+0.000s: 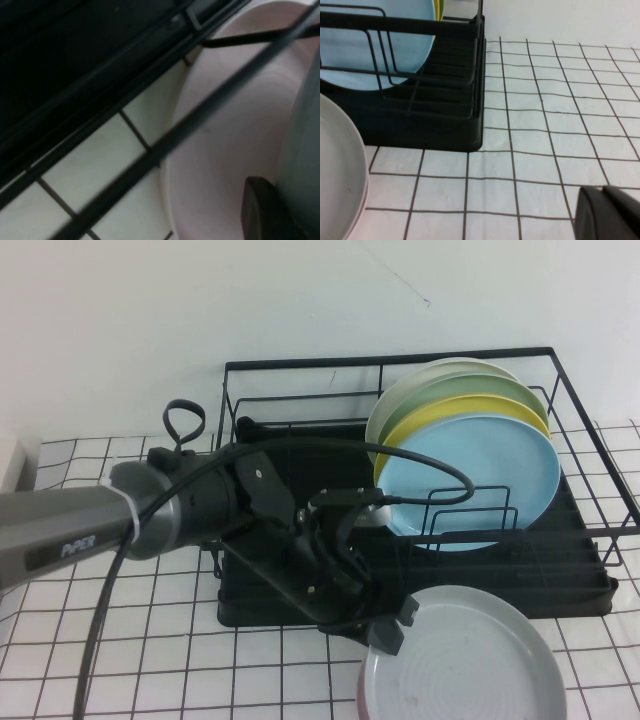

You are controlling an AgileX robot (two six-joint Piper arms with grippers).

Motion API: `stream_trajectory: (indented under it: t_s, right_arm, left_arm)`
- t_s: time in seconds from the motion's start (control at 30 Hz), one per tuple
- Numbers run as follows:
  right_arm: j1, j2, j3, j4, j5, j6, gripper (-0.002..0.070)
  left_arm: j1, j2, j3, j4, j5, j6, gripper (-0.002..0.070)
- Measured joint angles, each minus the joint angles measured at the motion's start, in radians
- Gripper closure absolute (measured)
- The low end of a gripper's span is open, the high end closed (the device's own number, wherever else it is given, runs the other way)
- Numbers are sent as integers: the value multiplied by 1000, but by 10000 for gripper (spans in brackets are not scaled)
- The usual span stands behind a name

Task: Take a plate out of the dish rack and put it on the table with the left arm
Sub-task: Place the plate from the table

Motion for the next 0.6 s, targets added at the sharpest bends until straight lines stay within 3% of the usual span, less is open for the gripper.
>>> stream_trajectory:
  t_s: [0.47, 0.6]
  right_arm:
    - [0, 0, 0, 0, 0, 0, 678]
    - [0, 0, 0, 0, 0, 0, 678]
  left_arm:
    - [0, 39, 0, -6, -7, -6, 621]
    - [0, 39, 0, -6, -11, -4, 559]
